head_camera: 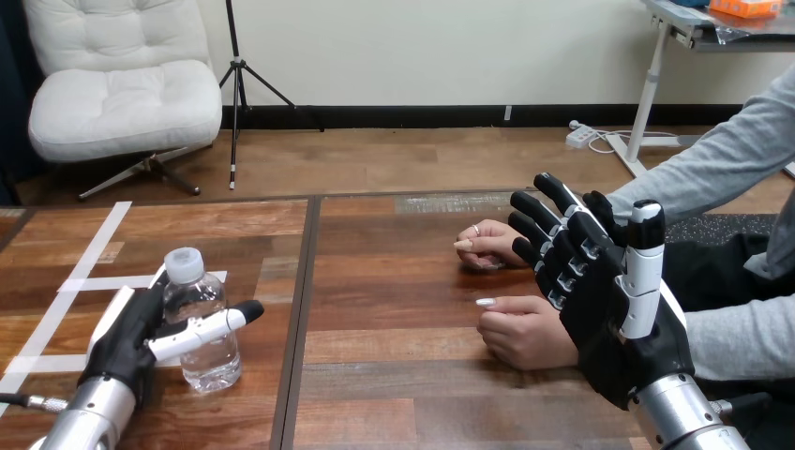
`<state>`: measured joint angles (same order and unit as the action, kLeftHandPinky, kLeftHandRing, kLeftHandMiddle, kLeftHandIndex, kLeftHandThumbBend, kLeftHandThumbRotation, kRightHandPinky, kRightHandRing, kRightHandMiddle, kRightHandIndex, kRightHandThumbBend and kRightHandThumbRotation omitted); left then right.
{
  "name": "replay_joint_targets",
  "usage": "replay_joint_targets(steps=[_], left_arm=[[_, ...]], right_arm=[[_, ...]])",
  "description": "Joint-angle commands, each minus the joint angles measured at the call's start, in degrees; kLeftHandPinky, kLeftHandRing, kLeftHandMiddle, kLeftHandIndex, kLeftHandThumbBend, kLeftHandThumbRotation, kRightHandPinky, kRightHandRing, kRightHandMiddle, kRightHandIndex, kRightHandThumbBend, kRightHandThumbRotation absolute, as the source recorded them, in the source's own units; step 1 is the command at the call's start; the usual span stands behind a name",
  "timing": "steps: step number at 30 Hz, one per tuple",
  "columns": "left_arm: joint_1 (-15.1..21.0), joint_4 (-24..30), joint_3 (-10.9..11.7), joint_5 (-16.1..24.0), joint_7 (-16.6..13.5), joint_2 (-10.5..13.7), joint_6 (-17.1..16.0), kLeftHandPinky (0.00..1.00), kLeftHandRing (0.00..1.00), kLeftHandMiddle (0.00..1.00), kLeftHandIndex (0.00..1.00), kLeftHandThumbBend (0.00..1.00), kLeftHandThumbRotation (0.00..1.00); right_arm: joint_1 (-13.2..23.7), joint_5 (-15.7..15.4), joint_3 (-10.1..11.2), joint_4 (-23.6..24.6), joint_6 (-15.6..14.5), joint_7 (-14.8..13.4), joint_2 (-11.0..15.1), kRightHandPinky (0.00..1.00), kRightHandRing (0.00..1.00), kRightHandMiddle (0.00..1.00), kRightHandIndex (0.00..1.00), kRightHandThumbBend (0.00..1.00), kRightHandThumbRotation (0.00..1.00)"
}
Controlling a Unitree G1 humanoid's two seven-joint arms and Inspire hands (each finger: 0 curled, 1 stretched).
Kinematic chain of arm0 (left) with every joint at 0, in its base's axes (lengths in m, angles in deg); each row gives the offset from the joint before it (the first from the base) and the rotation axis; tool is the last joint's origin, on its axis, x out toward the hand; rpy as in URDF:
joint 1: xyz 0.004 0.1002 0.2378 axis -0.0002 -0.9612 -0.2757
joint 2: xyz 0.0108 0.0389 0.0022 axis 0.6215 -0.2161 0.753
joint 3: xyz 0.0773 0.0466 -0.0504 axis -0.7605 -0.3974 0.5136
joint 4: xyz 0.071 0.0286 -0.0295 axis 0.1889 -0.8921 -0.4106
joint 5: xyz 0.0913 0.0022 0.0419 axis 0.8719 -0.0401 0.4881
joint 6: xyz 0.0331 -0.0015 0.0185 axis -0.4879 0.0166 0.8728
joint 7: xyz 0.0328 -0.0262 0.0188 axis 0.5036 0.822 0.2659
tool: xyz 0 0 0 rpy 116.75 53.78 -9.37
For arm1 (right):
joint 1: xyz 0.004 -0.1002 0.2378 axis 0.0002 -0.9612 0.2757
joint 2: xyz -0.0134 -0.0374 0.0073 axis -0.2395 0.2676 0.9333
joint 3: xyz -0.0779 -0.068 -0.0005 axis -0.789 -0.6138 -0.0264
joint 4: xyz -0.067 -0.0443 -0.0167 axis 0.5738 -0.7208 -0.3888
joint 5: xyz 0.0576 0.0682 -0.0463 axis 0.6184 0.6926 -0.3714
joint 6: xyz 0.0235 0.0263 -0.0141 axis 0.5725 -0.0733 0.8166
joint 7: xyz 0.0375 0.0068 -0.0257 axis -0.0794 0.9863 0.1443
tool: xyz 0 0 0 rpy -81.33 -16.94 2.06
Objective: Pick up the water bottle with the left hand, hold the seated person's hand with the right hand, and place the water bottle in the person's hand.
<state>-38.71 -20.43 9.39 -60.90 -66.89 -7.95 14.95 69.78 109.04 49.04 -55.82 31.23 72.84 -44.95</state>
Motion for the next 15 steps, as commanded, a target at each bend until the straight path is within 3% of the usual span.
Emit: replay_joint_targets(steps=[1, 9, 15], left_arm=[[4.80, 1.59, 1.11, -2.54, -1.58, -1.83, -1.89, 1.00, 1.00, 1.00, 1.00, 1.00, 0.29], [5.31, 1.20, 1.31, -4.47, -2.30, -3.23, -2.19, 0.89, 0.87, 0.92, 0.94, 1.00, 0.12], [5.09, 2.05, 0.22, -3.51, -2.35, -2.68, -0.86, 0.80, 0.83, 0.87, 0.89, 1.00, 0.08]], right_arm=[[2.88, 0.68, 0.09, 2.06, 1.12, 0.74, 0.15, 1.00, 0.96, 0.93, 0.97, 1.00, 1.00], [2.67, 0.76, 0.17, 2.23, 0.76, 0.43, 0.04, 1.00, 0.96, 0.92, 0.97, 1.00, 1.00], [2.49, 0.89, 0.17, 2.59, 0.49, 0.13, -0.12, 1.00, 0.96, 0.92, 0.97, 1.00, 1.00]])
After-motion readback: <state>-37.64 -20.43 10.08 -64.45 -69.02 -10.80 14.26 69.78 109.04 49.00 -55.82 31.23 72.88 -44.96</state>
